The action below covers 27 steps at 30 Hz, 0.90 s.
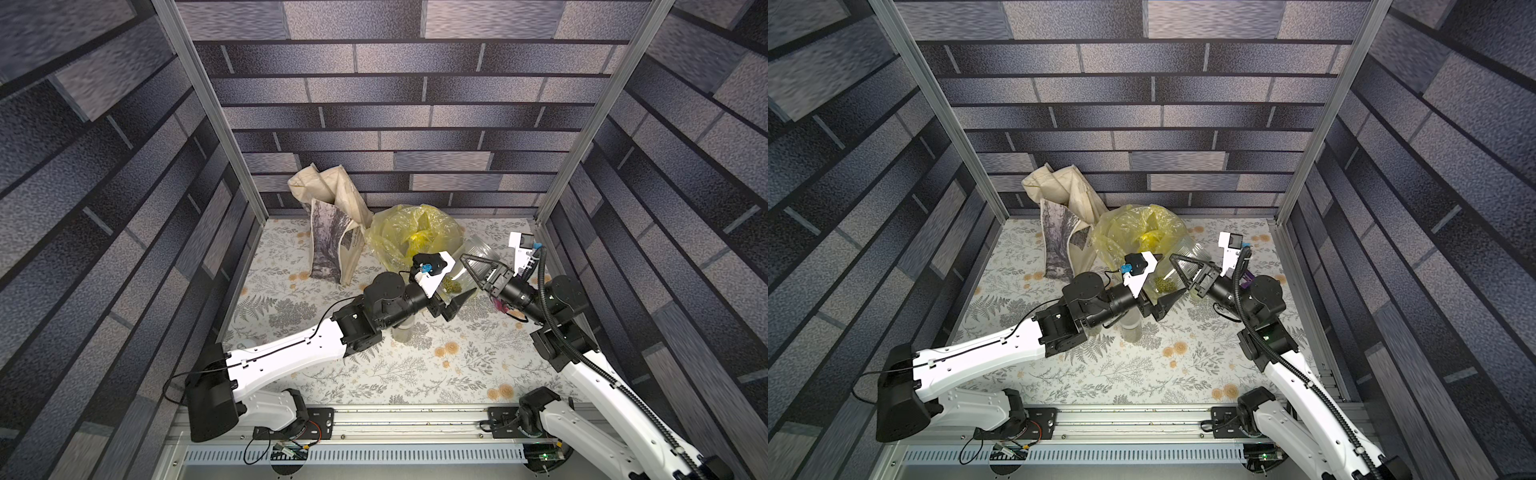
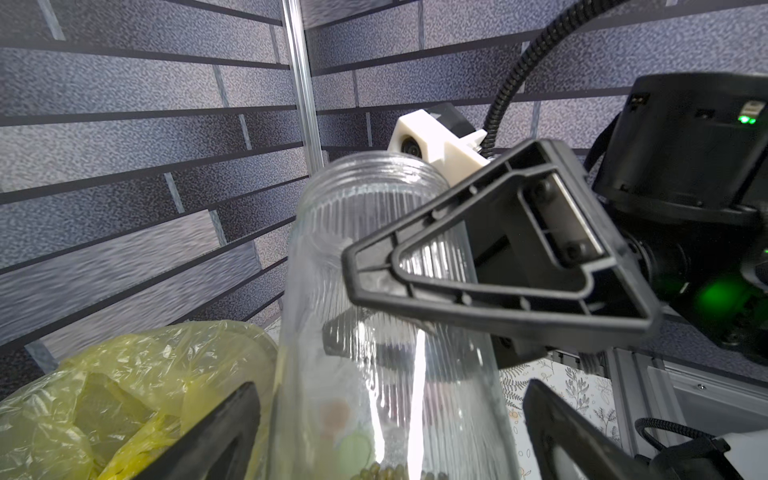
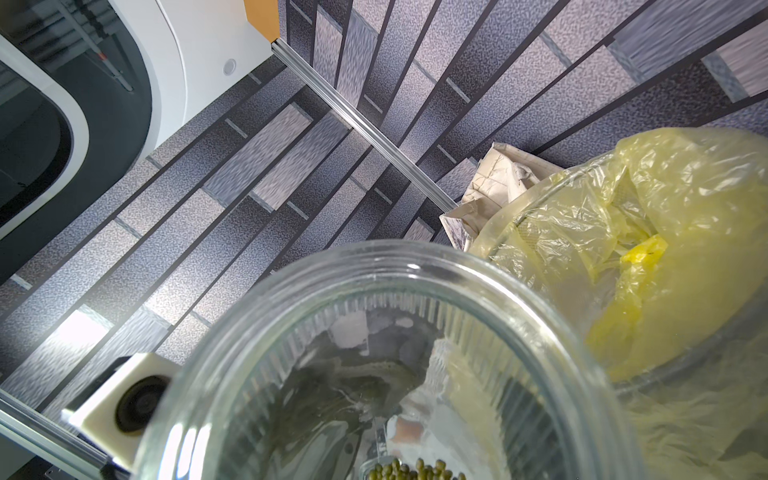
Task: Empty moldy mung beans from jars
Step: Pour the moldy mung beans from the jar into the trash bin.
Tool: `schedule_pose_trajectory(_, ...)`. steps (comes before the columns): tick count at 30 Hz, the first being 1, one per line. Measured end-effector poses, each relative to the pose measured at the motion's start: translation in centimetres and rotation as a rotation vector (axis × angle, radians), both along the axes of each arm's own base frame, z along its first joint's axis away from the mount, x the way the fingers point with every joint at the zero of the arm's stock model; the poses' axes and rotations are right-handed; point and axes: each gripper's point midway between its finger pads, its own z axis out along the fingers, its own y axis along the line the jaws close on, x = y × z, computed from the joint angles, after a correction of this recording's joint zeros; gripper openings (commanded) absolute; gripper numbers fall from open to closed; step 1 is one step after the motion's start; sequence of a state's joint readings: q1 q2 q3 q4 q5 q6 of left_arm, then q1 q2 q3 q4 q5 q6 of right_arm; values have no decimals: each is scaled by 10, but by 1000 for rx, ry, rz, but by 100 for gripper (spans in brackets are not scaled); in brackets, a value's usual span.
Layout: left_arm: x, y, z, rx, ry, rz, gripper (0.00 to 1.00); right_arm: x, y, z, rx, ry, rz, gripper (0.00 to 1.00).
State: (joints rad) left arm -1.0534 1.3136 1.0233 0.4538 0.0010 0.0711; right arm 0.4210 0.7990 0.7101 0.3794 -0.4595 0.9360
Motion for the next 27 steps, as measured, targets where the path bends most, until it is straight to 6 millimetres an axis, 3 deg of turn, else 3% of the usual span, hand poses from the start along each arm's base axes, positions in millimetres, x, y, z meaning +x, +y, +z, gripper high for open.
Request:
schedule_pose_trajectory(11, 10, 1, 27, -180, -36, 48, 100, 1, -4, 12, 52, -14, -21, 52)
schedule_pose_trajectory(27, 16, -11, 18, -218, -15, 34, 100, 4, -6, 11, 87, -7, -31, 52)
